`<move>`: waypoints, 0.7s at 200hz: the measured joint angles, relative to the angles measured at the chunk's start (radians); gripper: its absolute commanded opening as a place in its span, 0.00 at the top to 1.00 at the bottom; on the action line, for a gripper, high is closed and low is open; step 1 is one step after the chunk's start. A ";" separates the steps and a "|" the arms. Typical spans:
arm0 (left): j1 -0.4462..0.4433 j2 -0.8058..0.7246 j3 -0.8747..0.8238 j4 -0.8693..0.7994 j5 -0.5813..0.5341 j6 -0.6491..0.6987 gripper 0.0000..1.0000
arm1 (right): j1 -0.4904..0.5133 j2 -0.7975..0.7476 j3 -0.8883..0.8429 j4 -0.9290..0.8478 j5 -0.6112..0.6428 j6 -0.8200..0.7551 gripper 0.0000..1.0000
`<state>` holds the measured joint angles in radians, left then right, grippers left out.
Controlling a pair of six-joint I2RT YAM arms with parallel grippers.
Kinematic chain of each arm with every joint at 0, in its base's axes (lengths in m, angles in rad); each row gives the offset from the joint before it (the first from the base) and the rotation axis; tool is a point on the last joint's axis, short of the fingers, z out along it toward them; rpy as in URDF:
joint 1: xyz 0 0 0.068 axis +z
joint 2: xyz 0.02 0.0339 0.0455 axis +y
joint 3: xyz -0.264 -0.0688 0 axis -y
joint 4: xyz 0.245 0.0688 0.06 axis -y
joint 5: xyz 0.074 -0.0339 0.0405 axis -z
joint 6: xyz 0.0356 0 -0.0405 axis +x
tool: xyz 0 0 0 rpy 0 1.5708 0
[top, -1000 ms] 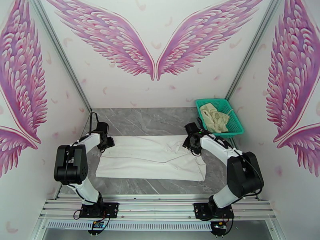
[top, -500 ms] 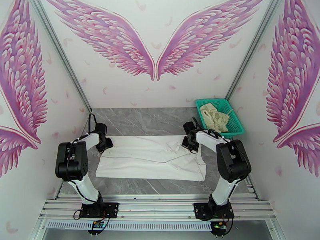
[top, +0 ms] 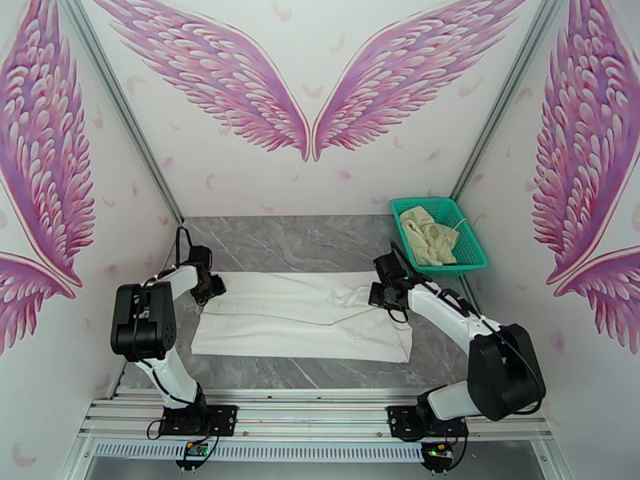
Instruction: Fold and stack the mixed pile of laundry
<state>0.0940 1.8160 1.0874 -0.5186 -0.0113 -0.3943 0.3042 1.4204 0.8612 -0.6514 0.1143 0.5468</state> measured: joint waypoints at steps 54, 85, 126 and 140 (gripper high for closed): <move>0.015 0.002 0.017 -0.016 0.006 0.002 0.52 | 0.000 -0.143 -0.103 -0.027 -0.006 0.043 0.49; -0.002 -0.040 0.064 -0.078 -0.026 0.025 0.52 | 0.000 -0.201 -0.034 -0.103 -0.014 0.067 0.50; -0.099 -0.088 0.182 -0.115 -0.024 0.082 0.49 | 0.052 -0.075 0.110 -0.122 -0.058 0.111 0.48; -0.128 -0.072 0.218 -0.121 0.003 0.105 0.49 | 0.063 -0.001 0.127 -0.112 -0.079 0.134 0.48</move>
<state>-0.0338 1.7443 1.3056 -0.6392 -0.0086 -0.2890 0.3668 1.4197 0.9886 -0.7635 0.0353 0.6807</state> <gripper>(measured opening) 0.505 0.515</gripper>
